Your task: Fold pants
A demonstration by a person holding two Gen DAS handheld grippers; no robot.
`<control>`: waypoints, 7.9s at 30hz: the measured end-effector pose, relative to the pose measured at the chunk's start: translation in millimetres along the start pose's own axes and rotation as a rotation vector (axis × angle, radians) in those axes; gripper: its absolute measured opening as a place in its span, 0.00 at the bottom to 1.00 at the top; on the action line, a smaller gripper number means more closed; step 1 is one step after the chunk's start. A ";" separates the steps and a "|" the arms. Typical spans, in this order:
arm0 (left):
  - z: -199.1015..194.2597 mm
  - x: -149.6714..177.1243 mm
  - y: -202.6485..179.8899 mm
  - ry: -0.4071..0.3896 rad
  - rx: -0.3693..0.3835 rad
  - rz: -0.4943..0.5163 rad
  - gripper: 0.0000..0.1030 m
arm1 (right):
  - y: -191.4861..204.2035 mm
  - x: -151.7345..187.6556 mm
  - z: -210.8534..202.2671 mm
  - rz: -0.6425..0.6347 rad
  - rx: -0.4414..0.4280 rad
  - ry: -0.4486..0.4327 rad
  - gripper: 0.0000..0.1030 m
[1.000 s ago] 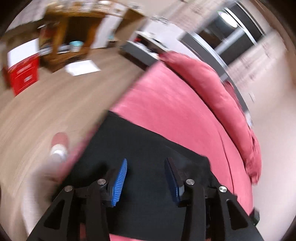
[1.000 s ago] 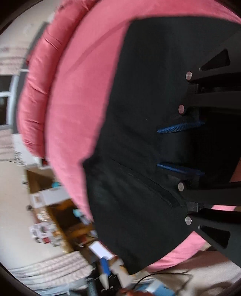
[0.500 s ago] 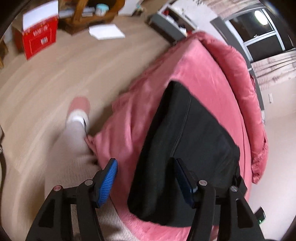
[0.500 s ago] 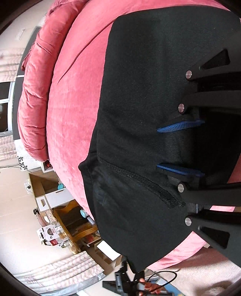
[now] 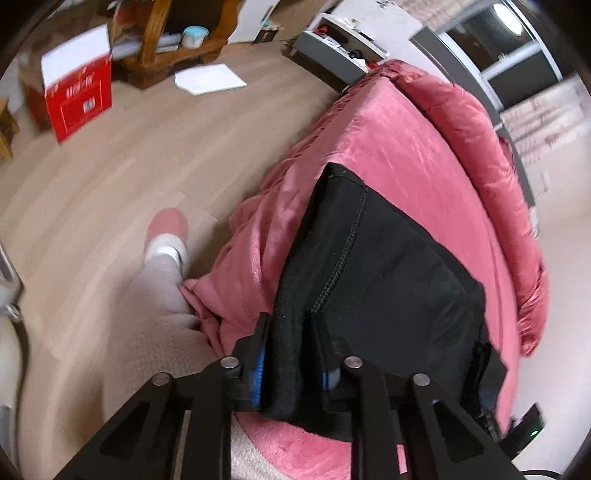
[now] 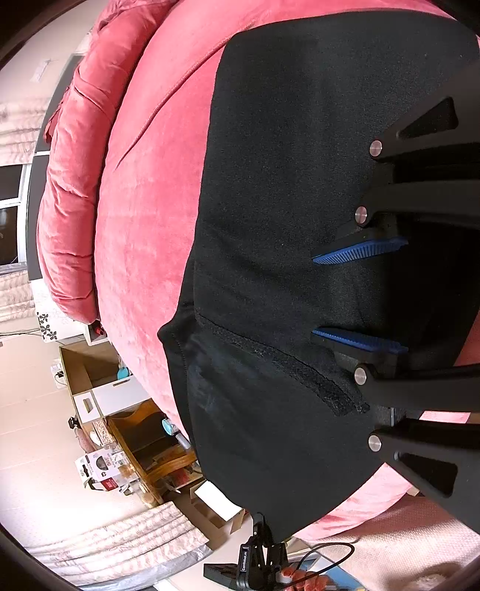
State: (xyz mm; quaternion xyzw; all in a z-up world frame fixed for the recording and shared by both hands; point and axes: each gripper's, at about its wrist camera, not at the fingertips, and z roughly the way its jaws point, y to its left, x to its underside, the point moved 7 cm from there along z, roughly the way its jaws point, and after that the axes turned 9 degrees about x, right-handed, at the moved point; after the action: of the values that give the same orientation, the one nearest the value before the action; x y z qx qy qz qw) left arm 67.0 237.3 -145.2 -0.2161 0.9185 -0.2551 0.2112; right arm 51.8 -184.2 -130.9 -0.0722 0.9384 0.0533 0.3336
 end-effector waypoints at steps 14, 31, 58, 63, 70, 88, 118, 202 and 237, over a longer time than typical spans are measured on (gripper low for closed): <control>-9.1 -5.2 -8.3 -0.004 -0.006 0.028 0.18 | -4.8 -0.1 -1.2 0.024 -0.029 -0.005 0.36; -29.8 -0.2 -30.1 -0.092 0.088 0.018 0.12 | -6.0 -0.1 -1.8 0.037 -0.046 -0.007 0.37; -29.7 113.0 -388.6 0.014 0.619 0.672 0.07 | -108.1 -39.2 -64.8 0.354 -0.163 -0.113 0.48; 22.5 167.9 -420.8 0.148 0.621 0.751 0.07 | -143.2 -31.2 -77.0 0.437 -0.147 -0.138 0.49; 106.9 247.6 -434.9 0.323 0.535 0.879 0.06 | -179.3 -6.7 -68.9 0.631 -0.219 -0.105 0.49; 70.2 131.2 -313.6 -0.056 0.142 0.721 0.28 | -135.4 -7.5 -33.2 0.388 -0.113 -0.015 0.61; 79.9 106.3 -245.3 -0.066 -0.057 0.610 0.33 | -91.0 -14.6 -14.8 0.278 -0.078 -0.011 0.27; 95.9 154.0 -279.3 -0.078 -0.054 0.830 0.49 | -146.6 8.1 -60.5 0.201 0.272 0.002 0.34; 122.1 128.8 -235.9 0.336 0.543 0.343 0.61 | -189.7 23.1 -12.6 0.551 -0.151 0.084 0.69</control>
State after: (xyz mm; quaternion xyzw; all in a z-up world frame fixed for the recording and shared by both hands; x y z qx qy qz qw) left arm 90.7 -56.9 -144.3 0.0503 0.8622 -0.4824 0.1465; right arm 58.7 -375.1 -145.7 0.1588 0.9291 0.2083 0.2609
